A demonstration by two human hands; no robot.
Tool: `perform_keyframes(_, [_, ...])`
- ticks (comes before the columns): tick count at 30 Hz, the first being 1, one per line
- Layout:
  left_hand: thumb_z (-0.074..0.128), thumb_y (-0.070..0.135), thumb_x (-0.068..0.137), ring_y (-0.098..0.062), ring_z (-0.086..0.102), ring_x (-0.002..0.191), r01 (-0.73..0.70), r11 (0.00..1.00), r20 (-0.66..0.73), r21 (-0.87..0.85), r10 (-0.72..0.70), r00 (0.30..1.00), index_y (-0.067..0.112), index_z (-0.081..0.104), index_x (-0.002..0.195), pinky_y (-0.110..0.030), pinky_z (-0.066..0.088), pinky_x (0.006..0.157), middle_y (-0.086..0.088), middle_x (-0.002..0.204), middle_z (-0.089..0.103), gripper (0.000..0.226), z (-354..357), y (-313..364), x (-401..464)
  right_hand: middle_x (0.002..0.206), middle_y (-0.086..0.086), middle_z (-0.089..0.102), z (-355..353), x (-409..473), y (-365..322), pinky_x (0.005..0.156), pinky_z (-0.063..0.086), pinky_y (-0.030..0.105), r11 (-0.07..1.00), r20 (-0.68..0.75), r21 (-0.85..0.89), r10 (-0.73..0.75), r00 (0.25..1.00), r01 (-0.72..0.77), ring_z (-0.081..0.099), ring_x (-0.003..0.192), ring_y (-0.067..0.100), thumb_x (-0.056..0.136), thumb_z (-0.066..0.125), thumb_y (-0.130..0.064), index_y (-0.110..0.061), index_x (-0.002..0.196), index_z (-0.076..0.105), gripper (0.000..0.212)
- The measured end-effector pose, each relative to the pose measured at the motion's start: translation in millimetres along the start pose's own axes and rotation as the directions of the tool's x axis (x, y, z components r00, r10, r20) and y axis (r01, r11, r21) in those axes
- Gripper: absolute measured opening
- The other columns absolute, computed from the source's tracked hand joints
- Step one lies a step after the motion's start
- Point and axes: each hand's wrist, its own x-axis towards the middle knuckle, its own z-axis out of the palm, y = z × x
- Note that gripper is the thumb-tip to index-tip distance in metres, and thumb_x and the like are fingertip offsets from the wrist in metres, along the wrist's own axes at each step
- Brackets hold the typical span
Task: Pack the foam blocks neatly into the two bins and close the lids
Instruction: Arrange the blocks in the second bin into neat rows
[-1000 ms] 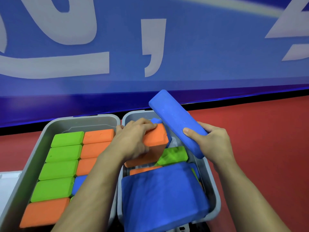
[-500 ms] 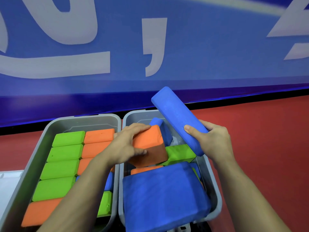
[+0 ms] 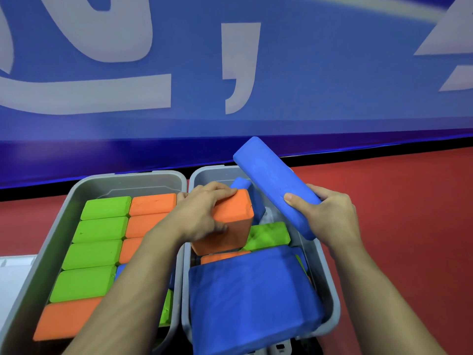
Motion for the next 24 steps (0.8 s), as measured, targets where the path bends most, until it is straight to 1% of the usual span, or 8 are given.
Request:
perform_keyframes(2, [0.081,0.038,0.077,-0.013,0.033,0.135,-0.016,0.999,0.011,0.037,0.016,1.000,0.045,0.035,0.151,-0.046,0.024,0.104,0.025,0.147,0.033,0.087,-2,5,0,0.078,-0.009,0.074,0,0,-1,0.074,0.058,0.043,1.000,0.004,0.002,-0.001,1.000,0.001,0.069,0.079,0.021,0.071,0.081,-0.056,-0.037,0.093,0.077,0.029])
perform_keyframes(6, [0.079,0.036,0.077,-0.012,0.034,0.132,-0.047,0.994,-0.020,0.094,0.049,0.999,0.047,0.034,0.149,-0.041,0.022,0.100,0.025,0.147,0.033,0.086,-4,18,2,0.079,-0.011,0.074,0,2,-1,0.075,0.058,0.043,1.000,-0.007,0.000,-0.004,1.000,0.004,0.069,0.080,0.019,0.071,0.080,-0.057,-0.037,0.096,0.077,0.032])
perform_keyframes(9, [0.078,0.035,0.077,-0.015,0.032,0.136,0.013,0.993,0.022,0.114,-0.016,1.000,0.047,0.026,0.151,-0.048,0.022,0.109,0.018,0.147,0.032,0.091,1,19,2,0.082,-0.011,0.074,-2,1,-1,0.077,0.058,0.042,0.999,-0.001,-0.045,0.005,1.000,-0.005,0.068,0.083,0.021,0.072,0.079,-0.058,-0.038,0.102,0.076,0.036])
perform_keyframes(12, [0.076,0.037,0.078,-0.018,0.027,0.139,0.095,0.987,0.058,0.130,-0.103,0.993,0.043,0.015,0.155,-0.052,0.017,0.115,0.011,0.146,0.030,0.099,10,14,2,0.089,-0.005,0.074,-6,0,0,0.078,0.057,0.043,0.984,0.007,-0.176,0.009,1.000,-0.008,0.066,0.087,0.028,0.074,0.078,-0.058,-0.035,0.104,0.075,0.039])
perform_keyframes(15, [0.078,0.045,0.076,-0.018,0.031,0.139,0.124,0.985,0.048,0.120,-0.131,0.990,0.046,0.018,0.152,-0.055,0.013,0.117,0.009,0.142,0.037,0.097,11,10,2,0.094,-0.005,0.076,-15,-2,1,0.081,0.056,0.043,0.987,-0.003,-0.162,-0.003,1.000,0.003,0.068,0.091,0.028,0.073,0.080,-0.057,-0.038,0.104,0.076,0.036])
perform_keyframes(18, [0.082,0.052,0.069,-0.018,0.037,0.136,0.189,0.982,0.027,0.021,-0.189,0.982,0.047,0.028,0.146,-0.062,0.020,0.114,0.014,0.141,0.042,0.094,9,-2,-1,0.089,-0.014,0.076,-27,-3,-4,0.083,0.056,0.038,0.998,0.010,-0.049,-0.032,0.999,0.033,0.070,0.089,0.017,0.073,0.084,-0.049,-0.036,0.102,0.078,0.032])
perform_keyframes(21, [0.083,0.060,0.053,-0.021,0.051,0.127,0.200,0.956,-0.053,-0.216,-0.216,0.975,0.046,0.033,0.145,-0.052,0.043,0.105,0.012,0.138,0.052,0.106,3,-23,-6,0.094,-0.024,0.074,-54,-3,-5,0.090,0.054,0.032,0.995,0.046,0.030,-0.097,0.994,0.096,0.069,0.092,-0.002,0.069,0.090,-0.039,-0.032,0.104,0.079,0.037])
perform_keyframes(24, [0.092,0.035,0.064,-0.020,0.054,0.124,0.177,0.904,-0.267,-0.389,-0.294,0.918,0.033,0.038,0.149,-0.038,0.044,0.105,0.005,0.141,0.054,0.101,-11,-35,-11,0.103,-0.027,0.070,-86,-7,1,0.096,0.046,0.019,0.979,0.115,-0.029,-0.197,0.974,0.202,0.061,0.097,-0.020,0.061,0.092,-0.038,-0.031,0.108,0.078,0.050])
